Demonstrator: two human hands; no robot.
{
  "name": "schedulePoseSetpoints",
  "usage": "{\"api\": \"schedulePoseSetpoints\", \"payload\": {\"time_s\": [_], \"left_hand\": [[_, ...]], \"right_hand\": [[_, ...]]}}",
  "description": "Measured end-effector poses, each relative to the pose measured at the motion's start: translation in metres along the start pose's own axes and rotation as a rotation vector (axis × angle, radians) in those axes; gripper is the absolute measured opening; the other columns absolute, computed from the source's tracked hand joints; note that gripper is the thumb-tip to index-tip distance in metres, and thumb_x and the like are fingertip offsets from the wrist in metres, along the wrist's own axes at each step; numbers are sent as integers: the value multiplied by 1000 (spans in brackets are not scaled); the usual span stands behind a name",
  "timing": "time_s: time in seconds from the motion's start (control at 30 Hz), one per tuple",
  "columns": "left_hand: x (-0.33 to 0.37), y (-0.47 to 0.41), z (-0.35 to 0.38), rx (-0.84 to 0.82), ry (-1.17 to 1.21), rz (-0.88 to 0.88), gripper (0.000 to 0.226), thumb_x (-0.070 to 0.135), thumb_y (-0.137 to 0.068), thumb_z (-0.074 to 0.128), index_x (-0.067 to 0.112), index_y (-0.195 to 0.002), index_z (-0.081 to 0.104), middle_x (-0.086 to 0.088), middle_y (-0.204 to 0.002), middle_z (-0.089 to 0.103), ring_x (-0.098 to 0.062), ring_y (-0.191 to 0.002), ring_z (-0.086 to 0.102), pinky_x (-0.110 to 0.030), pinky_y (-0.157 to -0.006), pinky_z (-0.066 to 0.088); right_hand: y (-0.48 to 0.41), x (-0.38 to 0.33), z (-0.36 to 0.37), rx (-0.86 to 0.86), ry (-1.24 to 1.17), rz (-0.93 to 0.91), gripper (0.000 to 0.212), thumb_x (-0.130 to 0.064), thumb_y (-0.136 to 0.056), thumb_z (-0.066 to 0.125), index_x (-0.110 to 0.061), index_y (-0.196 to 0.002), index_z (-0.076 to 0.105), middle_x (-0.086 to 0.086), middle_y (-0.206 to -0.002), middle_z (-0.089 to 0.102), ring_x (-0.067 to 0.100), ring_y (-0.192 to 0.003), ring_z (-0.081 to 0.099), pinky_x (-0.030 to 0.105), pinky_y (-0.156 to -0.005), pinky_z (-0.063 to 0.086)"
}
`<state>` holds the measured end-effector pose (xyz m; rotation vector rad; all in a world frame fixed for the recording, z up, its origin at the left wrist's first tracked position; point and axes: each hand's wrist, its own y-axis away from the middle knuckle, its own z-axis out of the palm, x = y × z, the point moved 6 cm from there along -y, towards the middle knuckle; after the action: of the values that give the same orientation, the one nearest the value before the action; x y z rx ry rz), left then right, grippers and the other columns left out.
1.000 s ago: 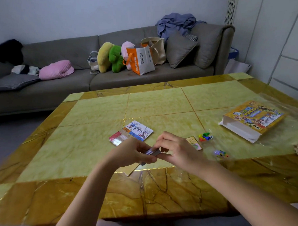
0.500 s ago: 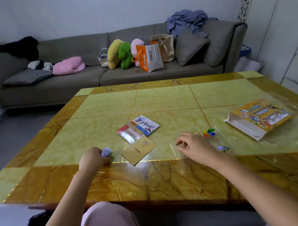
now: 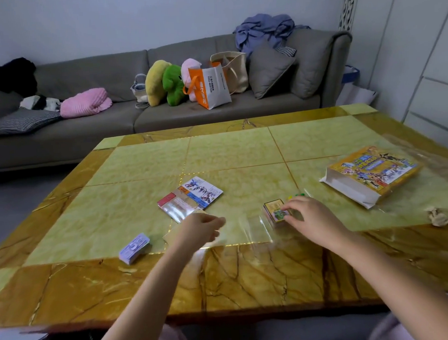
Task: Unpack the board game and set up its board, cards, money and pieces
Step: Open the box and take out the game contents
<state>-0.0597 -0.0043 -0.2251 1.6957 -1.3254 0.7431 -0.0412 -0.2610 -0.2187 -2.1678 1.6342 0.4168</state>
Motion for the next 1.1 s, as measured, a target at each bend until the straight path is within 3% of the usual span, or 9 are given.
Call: {"api": "schedulePoseSetpoints", "payload": {"time_s": [0.17,0.3,0.53,0.6,0.7,0.8,0.9,1.0,1.1], "left_hand": [[7,-14,63,-104,153,-179,41,33,-80,74,-5,-94,67,-13,-81,70,-21,-67,66,-35,-76,60],[16,-27,86,-173,341,-292,36,12,-76,76,-11,-99,60,-20,-87,63,-26,-68,60,-39,-77,55],[34,-27,122,-265,478,-369,21,1,-78,72,6,-66,55,-2,-52,37,-15,-51,37,-29,-55,44],[35,-29,125,-232,528,-349,16,1,-79,68,3,-68,56,-5,-54,41,-18,-54,43,-31,-60,44],[40,-22,137,-287,798,-347,11,-1,-84,53,-8,-92,58,-18,-85,62,-27,-72,63,-33,-76,51],[53,-9,144,-338,1051,-284,19,-6,-90,35,-1,-86,52,-23,-101,64,-30,-91,63,-34,-88,52],[56,-7,147,-316,1104,-164,13,-3,-83,51,-4,-96,54,-25,-115,62,-30,-101,63,-37,-96,48],[61,-8,147,-355,1025,13,61,-4,-62,45,-8,-123,54,-19,-116,63,-25,-105,60,-33,-96,48],[66,-4,148,-362,963,140,67,-5,-61,43,-3,-126,55,-16,-116,63,-20,-103,60,-28,-95,48]], "right_hand": [[1,7,1,14,-17,-31,25,-29,-93,59,-24,-116,66,-11,-125,57,7,-118,49,19,-96,35],[-1,10,0,27,-30,-42,21,-30,-89,63,-25,-108,70,-11,-117,62,8,-109,54,15,-87,35],[-1,21,-21,65,-191,36,8,-27,-86,67,-27,-93,71,-12,-103,63,5,-94,59,10,-74,38],[2,23,-26,75,-219,56,9,-29,-86,67,-27,-94,70,-11,-105,64,6,-98,59,12,-78,39],[5,24,-30,103,-226,71,23,-32,-87,65,-24,-109,66,-9,-112,62,5,-102,56,13,-84,39],[5,16,-31,154,-157,69,35,-32,-89,63,-19,-121,63,-3,-117,61,11,-110,53,14,-88,35],[4,11,-33,217,-151,96,44,-38,-87,64,-15,-125,60,-1,-121,58,13,-112,52,18,-92,37],[8,10,-42,250,-199,132,56,-47,-83,66,-17,-129,57,-2,-120,56,11,-104,55,21,-90,43],[11,8,-53,309,-242,152,58,-48,-78,71,-18,-126,60,-3,-113,60,8,-96,56,16,-81,42]]}}
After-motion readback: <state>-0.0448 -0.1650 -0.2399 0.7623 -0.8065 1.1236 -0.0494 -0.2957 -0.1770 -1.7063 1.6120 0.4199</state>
